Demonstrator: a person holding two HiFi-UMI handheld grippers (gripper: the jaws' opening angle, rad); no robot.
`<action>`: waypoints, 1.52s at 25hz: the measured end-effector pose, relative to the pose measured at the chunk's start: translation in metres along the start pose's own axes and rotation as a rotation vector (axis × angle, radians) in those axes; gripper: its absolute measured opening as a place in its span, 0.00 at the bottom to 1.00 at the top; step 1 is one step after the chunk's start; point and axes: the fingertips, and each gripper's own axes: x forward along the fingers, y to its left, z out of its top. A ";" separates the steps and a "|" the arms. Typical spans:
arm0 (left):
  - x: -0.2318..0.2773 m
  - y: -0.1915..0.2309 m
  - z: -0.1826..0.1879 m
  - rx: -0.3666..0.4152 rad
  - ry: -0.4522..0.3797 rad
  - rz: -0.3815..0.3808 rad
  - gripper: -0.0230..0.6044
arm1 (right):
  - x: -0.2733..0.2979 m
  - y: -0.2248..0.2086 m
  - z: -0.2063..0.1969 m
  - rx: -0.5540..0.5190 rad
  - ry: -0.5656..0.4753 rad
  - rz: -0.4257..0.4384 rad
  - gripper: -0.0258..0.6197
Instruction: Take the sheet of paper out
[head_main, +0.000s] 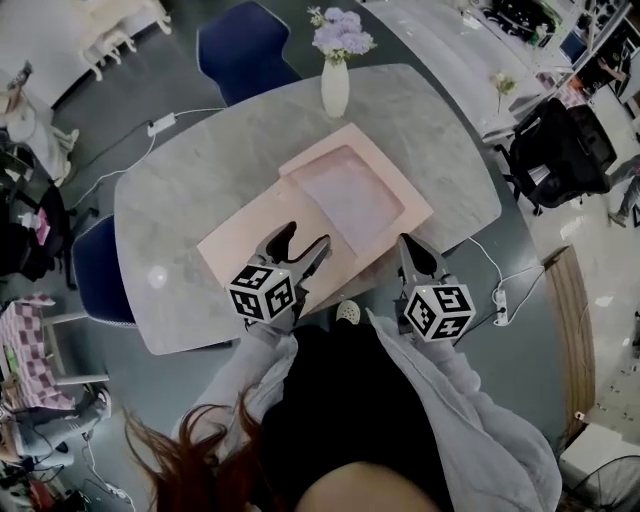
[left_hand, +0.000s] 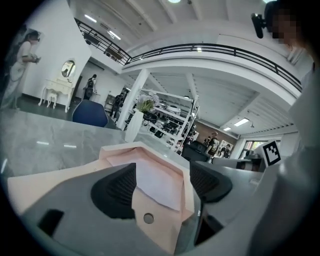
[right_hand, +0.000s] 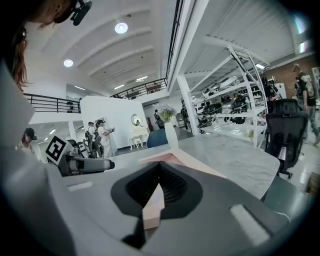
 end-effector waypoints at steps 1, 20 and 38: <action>0.003 0.002 0.000 -0.025 -0.002 0.002 0.56 | 0.004 -0.002 0.001 0.003 0.007 0.009 0.06; 0.084 0.069 -0.034 -0.816 0.096 -0.043 0.54 | 0.052 -0.024 -0.015 0.063 0.093 0.071 0.05; 0.134 0.089 -0.064 -1.002 0.247 -0.013 0.54 | 0.074 -0.047 -0.021 0.172 0.100 -0.008 0.05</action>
